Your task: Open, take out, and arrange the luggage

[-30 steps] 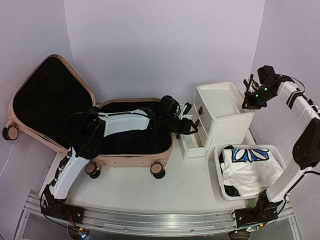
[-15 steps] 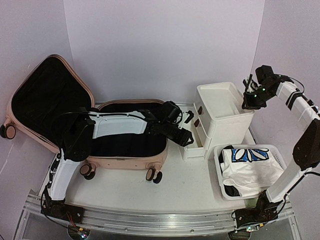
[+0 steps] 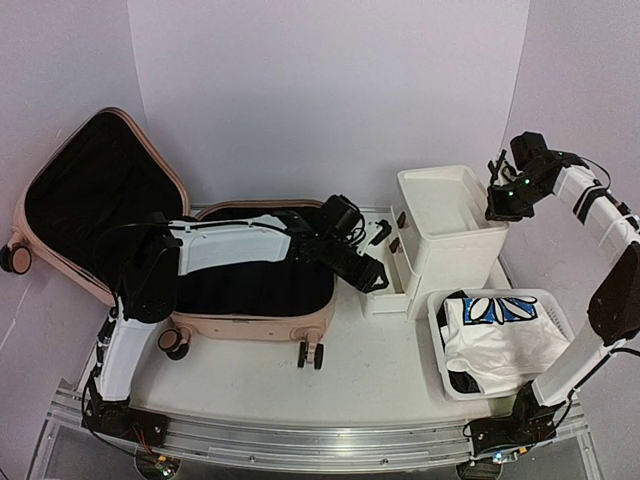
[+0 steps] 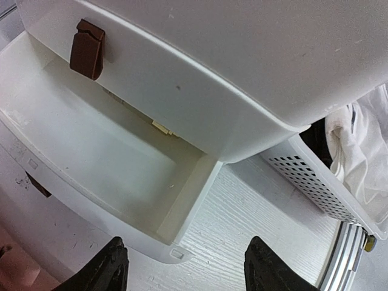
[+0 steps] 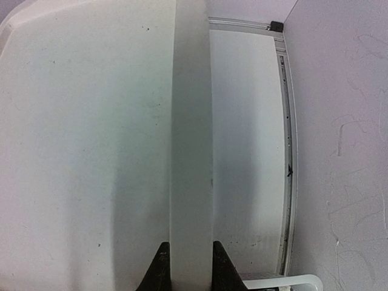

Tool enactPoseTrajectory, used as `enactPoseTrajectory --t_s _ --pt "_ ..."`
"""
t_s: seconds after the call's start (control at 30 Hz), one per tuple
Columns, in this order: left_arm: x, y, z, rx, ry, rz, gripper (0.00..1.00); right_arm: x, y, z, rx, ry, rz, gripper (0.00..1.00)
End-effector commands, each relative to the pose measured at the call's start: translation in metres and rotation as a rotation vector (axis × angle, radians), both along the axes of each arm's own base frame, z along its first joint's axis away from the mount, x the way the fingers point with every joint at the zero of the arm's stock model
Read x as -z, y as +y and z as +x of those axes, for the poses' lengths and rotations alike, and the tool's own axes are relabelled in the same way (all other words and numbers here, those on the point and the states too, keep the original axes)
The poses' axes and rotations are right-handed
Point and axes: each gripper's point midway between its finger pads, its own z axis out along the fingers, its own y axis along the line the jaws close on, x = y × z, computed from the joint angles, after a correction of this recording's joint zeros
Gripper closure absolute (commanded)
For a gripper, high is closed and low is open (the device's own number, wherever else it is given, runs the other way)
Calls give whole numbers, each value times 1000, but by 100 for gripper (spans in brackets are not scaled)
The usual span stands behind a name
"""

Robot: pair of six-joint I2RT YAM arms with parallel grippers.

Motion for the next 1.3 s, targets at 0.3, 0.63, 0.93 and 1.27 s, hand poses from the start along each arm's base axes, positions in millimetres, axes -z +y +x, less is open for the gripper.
enactPoseTrajectory --t_s 0.3,0.63,0.93,1.27 --pt "-72 0 7 112 69 -198 38 -31 10 -15 -26 -68 59 100" --pt "-37 34 19 -86 -265 191 100 -27 14 -13 -35 -58 85 100" --pt "-7 33 16 -335 -346 320 100 -27 17 -12 -36 -58 102 100" --pt "22 17 16 -386 -378 366 100 -27 17 -14 -42 -61 101 100"
